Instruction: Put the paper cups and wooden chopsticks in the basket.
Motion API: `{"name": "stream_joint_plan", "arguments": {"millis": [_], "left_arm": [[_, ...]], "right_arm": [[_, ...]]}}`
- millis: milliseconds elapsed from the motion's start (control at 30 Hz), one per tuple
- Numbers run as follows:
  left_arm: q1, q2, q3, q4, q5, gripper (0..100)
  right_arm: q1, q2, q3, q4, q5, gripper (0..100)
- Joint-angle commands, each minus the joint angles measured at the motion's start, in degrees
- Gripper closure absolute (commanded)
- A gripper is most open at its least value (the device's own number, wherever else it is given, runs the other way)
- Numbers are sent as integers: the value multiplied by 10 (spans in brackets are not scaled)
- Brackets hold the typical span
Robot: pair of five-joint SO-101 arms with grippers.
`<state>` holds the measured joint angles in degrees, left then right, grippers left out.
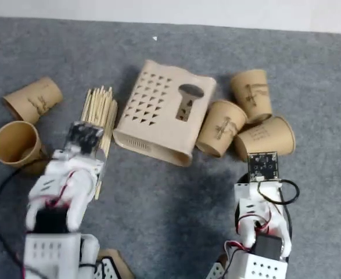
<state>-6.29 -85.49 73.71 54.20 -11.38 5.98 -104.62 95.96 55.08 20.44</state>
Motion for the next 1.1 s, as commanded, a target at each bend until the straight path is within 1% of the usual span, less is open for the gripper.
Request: {"name": "stream_joint_plan", "arguments": {"millis": [0,67,167,233,300,467,600,667,800,967,1067], "left_arm": [[-1,-67,-1,-18,15,818],[-2,-46,0,-28,16,817],[0,20,-16,-57,21,809],[0,84,-43,-78,52,771],[2,162,-84,-86,76,744],[29,380,-209,-89,105,741],[34,498,-291,-89,126,741],[42,533,-313,-96,126,741],[45,581,-317,-140,126,744],[44,611,-318,-146,123,744],[44,625,-313,-167,123,744]], "right_arm": [[4,-4,70,-13,1,992],[4,-4,70,-13,1,992],[4,-4,70,-13,1,992],[4,-4,69,-13,-7,992],[4,-4,68,-13,-20,992],[4,-4,68,-13,-19,992],[4,-4,68,-13,-19,992],[4,-4,69,-13,-19,992],[4,-4,69,-13,-19,992],[4,-4,69,-13,-19,992],[4,-4,69,-13,-19,992]]}}
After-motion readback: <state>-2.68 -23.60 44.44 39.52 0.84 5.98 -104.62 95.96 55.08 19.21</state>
